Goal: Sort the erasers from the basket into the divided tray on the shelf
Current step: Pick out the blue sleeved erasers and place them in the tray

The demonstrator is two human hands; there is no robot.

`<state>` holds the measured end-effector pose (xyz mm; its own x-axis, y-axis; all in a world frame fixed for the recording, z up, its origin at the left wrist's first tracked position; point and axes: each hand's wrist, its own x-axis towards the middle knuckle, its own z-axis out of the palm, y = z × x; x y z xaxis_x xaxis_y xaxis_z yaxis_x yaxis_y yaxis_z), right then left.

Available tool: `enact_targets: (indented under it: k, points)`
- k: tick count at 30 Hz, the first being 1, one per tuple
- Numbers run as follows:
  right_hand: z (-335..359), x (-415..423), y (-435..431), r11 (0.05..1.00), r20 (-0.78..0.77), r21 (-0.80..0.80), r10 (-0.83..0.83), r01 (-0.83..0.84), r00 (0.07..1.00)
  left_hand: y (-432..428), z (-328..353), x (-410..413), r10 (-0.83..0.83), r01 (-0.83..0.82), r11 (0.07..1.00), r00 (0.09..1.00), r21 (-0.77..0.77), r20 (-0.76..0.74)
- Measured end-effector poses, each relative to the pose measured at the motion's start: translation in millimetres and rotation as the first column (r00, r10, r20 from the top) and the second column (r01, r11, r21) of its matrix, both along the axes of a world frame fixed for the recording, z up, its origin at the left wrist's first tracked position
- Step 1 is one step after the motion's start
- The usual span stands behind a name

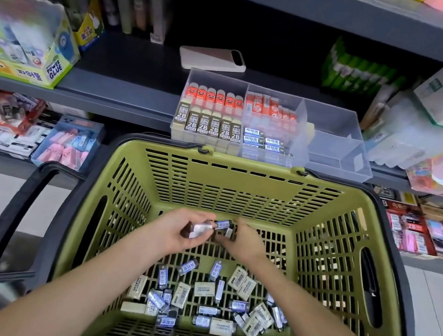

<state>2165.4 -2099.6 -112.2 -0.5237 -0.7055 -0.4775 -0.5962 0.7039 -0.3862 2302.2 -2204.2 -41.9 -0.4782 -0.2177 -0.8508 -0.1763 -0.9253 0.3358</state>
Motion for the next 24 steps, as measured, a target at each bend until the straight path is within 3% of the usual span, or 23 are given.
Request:
enact_targets:
  k: [3,6,8,11,15,20,22,24]
  points:
    - [-26,5,-10,0.993,-0.097,-0.063,-0.106,0.100,0.990,-3,-6,2,0.028,-0.028,1.000,0.996,0.002,0.089]
    - [-40,9,-13,0.997,-0.227,-0.080,0.002,-0.021,0.974,-7,-13,5,0.004,-0.004,1.000,0.986,-0.001,0.169]
    - [-43,7,-13,0.991,-0.222,-0.081,0.081,-0.102,0.972,-9,-16,6,-0.034,0.045,0.998,0.979,-0.050,0.202]
    - [-31,-1,-11,0.984,-0.061,-0.156,0.081,-0.090,0.995,-11,-23,7,-0.081,0.105,0.988,0.975,-0.110,0.208]
    - [8,9,-5,0.908,0.251,-0.418,0.083,0.030,0.964,-9,-34,9,-0.172,0.188,0.980,0.964,-0.064,0.204]
    - [55,34,-2,0.886,0.394,-0.443,0.328,-0.135,0.859,1,-26,7,-0.236,0.238,0.959,0.971,0.152,-0.034]
    - [63,32,2,0.869,0.488,-0.492,0.221,0.057,0.845,4,-23,10,-0.261,0.273,0.951,0.961,0.145,-0.094]
    - [55,24,7,0.846,0.378,-0.509,0.055,0.158,0.924,4,-20,13,-0.268,0.275,0.951,0.961,0.140,-0.067]
